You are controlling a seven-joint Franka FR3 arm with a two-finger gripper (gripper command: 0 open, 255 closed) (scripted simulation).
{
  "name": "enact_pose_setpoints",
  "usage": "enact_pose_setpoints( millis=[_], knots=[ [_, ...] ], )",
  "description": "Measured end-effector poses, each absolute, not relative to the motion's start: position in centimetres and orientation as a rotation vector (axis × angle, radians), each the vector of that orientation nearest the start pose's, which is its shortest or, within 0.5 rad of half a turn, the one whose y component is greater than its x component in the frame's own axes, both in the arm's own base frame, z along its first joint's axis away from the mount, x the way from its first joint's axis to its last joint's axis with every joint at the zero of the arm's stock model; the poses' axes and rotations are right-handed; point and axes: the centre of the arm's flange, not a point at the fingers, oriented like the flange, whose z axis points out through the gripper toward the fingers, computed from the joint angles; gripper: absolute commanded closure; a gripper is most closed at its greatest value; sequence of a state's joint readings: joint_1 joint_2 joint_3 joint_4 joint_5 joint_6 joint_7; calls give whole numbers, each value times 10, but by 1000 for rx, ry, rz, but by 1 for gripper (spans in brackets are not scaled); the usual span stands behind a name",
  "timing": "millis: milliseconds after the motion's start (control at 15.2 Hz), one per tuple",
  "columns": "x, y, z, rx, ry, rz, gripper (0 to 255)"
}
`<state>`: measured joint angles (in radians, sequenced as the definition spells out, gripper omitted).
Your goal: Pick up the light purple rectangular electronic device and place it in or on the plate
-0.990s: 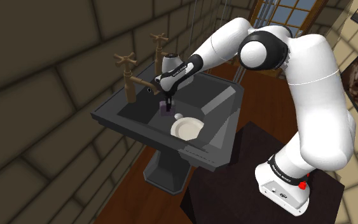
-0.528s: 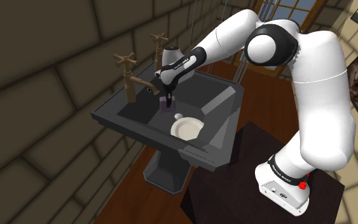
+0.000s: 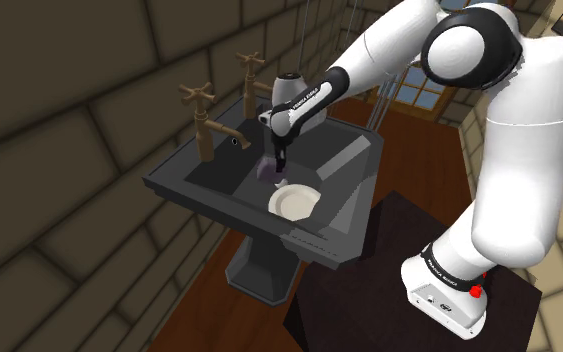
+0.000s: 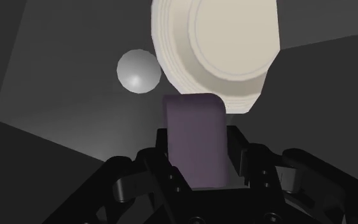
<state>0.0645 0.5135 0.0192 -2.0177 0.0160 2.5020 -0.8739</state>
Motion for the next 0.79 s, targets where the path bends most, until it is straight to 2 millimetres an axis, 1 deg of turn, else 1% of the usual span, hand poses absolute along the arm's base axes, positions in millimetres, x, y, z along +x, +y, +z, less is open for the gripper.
enact_pose_setpoints(
  millis=[264,462,594,660,792],
  knots=[
    [547,43,193,-2774,-1413,31,255],
    [505,33,195,-2774,-1413,30,255],
    [483,27,197,-2774,-1413,31,255],
    [478,27,197,-2774,-1413,31,255],
    [474,26,189,-2774,-1413,30,255]
  ],
)
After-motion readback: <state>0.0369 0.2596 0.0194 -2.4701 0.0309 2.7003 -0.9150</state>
